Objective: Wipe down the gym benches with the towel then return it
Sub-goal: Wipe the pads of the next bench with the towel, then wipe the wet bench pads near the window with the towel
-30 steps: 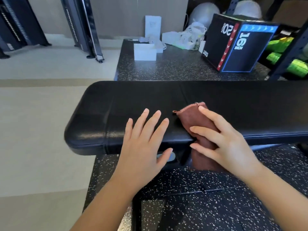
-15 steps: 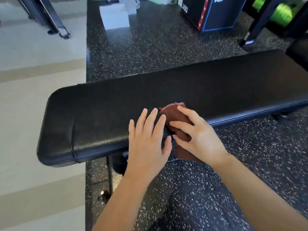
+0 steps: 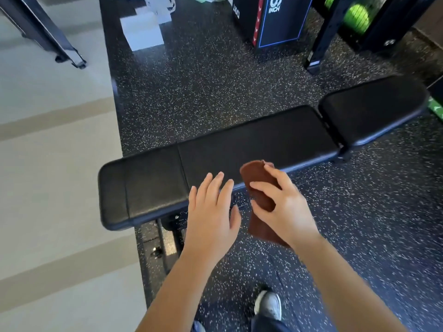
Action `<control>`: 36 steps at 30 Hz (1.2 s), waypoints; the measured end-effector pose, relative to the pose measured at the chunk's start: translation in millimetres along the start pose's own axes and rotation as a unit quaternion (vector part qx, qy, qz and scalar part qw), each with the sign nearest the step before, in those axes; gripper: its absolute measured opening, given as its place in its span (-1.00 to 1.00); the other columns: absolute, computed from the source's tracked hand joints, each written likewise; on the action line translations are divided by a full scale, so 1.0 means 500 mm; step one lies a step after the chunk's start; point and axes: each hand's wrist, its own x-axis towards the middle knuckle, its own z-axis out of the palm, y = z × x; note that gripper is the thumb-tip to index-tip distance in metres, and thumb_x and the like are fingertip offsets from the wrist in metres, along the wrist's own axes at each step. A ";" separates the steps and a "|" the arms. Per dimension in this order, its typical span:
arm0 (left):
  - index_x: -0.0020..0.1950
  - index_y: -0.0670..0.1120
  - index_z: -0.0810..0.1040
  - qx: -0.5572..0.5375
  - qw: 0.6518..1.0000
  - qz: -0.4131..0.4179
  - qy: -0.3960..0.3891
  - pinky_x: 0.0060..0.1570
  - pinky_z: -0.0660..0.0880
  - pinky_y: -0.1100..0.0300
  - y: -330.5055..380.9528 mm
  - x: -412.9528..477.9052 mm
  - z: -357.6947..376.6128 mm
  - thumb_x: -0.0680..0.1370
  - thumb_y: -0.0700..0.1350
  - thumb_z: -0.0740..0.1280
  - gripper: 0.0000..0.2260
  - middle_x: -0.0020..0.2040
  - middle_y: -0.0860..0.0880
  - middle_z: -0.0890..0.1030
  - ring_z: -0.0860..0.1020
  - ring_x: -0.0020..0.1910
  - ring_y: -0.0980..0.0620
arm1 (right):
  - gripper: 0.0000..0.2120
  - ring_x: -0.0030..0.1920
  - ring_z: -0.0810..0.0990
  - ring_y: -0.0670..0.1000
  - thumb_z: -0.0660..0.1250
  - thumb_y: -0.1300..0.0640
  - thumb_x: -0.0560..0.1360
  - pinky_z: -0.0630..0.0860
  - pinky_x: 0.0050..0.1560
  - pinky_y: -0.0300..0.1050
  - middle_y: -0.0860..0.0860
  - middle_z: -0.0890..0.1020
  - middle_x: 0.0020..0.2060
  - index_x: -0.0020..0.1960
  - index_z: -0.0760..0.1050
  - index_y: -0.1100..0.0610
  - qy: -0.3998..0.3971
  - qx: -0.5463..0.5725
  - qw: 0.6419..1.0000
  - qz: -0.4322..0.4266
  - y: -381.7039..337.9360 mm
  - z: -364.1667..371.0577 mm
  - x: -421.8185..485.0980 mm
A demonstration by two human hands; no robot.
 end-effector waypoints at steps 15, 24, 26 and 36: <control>0.22 -0.19 0.52 0.008 0.970 0.241 -0.029 0.19 0.35 -0.24 0.253 -0.026 -0.312 0.37 -0.16 0.45 -0.57 0.24 -0.17 0.52 0.44 0.28 -0.19 | -0.70 0.19 0.51 0.15 0.44 0.13 0.37 0.53 0.09 0.02 0.03 0.41 0.33 0.10 0.59 0.03 0.124 -0.028 0.984 0.128 -0.182 -0.403 -0.214; 0.21 -0.22 0.53 -0.063 0.893 0.438 -0.080 0.17 0.35 -0.25 0.353 -0.047 -0.326 0.36 -0.18 0.47 -0.56 0.22 -0.20 0.53 0.45 0.27 -0.22 | -0.71 0.18 0.53 0.12 0.46 0.12 0.34 0.50 0.08 -0.04 0.03 0.45 0.30 0.07 0.60 0.00 0.259 -0.049 0.914 0.309 -0.234 -0.430 -0.386; 0.22 -0.23 0.52 -0.086 0.869 0.478 -0.098 0.17 0.36 -0.26 0.384 -0.061 -0.327 0.37 -0.18 0.47 -0.56 0.23 -0.20 0.52 0.44 0.27 -0.23 | -0.71 0.15 0.55 0.13 0.46 0.11 0.35 0.52 0.05 -0.03 0.03 0.45 0.30 0.07 0.60 -0.01 0.288 -0.050 0.890 0.349 -0.246 -0.431 -0.431; 0.24 -0.22 0.51 -0.167 0.724 0.651 -0.154 0.21 0.30 -0.26 0.552 -0.236 -0.350 0.38 -0.18 0.47 -0.56 0.26 -0.19 0.50 0.42 0.30 -0.21 | -0.70 0.22 0.50 0.09 0.46 0.13 0.35 0.49 0.14 0.00 0.00 0.45 0.28 0.08 0.60 -0.02 0.421 -0.059 0.755 0.500 -0.332 -0.443 -0.703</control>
